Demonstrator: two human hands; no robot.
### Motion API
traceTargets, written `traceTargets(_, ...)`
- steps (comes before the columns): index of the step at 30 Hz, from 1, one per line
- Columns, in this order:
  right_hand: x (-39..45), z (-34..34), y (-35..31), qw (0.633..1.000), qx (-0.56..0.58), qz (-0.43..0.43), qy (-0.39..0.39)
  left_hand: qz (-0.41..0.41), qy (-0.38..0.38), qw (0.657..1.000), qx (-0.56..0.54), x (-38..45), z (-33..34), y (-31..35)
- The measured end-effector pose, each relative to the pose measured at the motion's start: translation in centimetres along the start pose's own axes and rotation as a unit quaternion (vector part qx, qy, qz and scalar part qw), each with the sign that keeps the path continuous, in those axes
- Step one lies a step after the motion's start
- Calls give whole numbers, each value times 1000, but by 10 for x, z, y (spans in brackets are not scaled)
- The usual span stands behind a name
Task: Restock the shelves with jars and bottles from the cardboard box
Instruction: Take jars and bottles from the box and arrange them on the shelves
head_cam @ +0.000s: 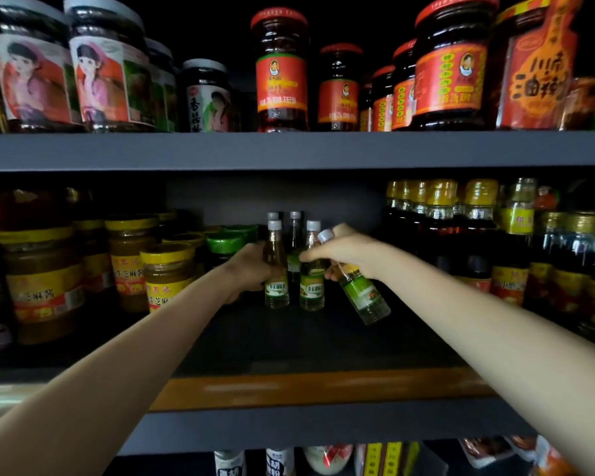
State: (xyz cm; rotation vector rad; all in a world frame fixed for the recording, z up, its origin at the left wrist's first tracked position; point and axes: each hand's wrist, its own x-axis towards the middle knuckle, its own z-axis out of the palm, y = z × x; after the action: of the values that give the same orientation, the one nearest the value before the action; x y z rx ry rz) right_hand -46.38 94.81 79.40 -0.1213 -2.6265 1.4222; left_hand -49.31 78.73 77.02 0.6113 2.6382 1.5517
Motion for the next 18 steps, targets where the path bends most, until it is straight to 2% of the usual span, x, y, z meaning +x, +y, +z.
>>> traceTargets(2,1,0,1,998,-65,2,-22,-21,-15,999,47,-2,1,-6)
traceTargets(5,6,0,2,994,-101,4,-49,-56,-37,993,97,1,2,-14)
traceTargets(8,14,5,2,993,-104,1,-50,-41,-9,985,169,8,3,-18)
traceTargets(11,24,12,-1,994,-101,2,-43,-34,30,957,288,14,5,-16)
traceTargets(15,35,22,-5,995,-99,8,-27,-28,55,929,365,14,8,-12)
traceTargets(18,42,27,-3,994,-102,2,-34,-3,92,886,454,-1,7,-8)
